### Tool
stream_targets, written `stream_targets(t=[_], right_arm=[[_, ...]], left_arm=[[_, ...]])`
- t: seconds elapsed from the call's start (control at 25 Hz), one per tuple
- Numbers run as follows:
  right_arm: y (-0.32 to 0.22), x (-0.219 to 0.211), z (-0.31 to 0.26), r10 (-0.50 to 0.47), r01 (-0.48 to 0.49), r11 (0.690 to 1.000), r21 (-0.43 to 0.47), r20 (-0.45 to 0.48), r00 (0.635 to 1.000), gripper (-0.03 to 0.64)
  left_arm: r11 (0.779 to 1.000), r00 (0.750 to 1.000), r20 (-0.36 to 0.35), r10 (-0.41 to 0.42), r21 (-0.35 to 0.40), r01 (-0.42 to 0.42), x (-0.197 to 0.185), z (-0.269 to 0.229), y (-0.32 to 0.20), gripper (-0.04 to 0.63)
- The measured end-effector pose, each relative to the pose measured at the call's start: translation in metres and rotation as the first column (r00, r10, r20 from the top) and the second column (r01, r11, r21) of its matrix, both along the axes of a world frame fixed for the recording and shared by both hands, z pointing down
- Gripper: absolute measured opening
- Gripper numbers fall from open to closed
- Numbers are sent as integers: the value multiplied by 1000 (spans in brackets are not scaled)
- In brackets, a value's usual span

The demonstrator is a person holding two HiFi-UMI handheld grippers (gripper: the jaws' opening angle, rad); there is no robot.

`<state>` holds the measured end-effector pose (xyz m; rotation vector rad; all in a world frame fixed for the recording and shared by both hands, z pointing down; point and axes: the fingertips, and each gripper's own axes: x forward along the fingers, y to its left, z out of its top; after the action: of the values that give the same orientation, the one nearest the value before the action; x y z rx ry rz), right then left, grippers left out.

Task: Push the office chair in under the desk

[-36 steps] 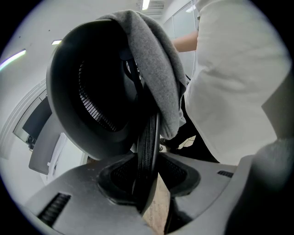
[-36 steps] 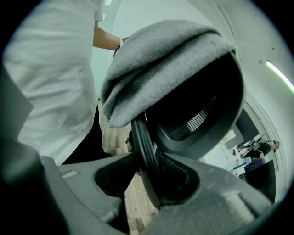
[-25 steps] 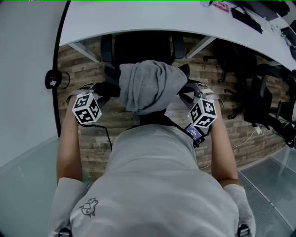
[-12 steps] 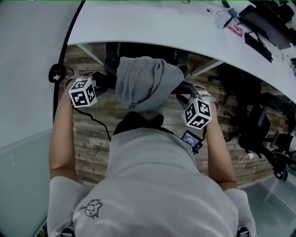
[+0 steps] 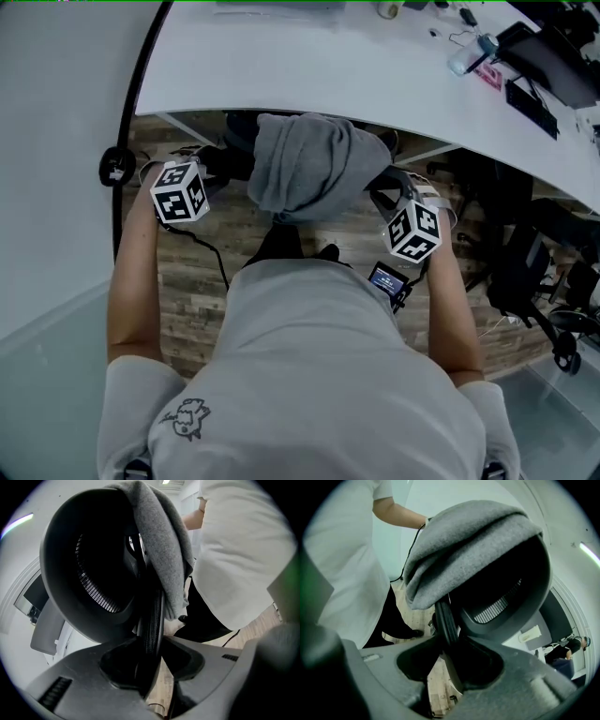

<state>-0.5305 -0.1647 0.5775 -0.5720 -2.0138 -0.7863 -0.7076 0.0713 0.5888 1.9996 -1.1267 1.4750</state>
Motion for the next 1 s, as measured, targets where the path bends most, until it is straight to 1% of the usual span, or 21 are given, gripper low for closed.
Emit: stream_targets(t=[0.12, 0.28, 0.56, 0.68, 0.84, 1.0], right_arm=[[-12, -27, -2, 21, -21, 1000, 2, 2, 1000, 147], [-26, -60, -3, 47, -47, 999, 1, -1, 999, 149], [-48, -99, -1, 97, -97, 995, 1, 0, 995, 152], [-55, -107, 0, 110, -110, 994, -1, -7, 994, 154], [-60, -108, 0, 104, -104, 995, -6, -18, 994, 155], [-60, -107, 0, 99, -99, 995, -3, -16, 995, 155]], left_arm=[[1000, 1000, -1, 17, 15, -17, -30, -2, -14, 140], [999, 1000, -2, 29, 17, -29, -65, -3, -30, 140], [999, 999, 3, 46, 26, -46, -109, -1, -56, 140], [998, 999, 1, 52, 28, -52, -117, -1, -64, 140], [998, 998, -11, 55, 32, -55, -116, -1, -67, 140], [997, 998, 0, 61, 44, -61, -117, -2, -68, 140]])
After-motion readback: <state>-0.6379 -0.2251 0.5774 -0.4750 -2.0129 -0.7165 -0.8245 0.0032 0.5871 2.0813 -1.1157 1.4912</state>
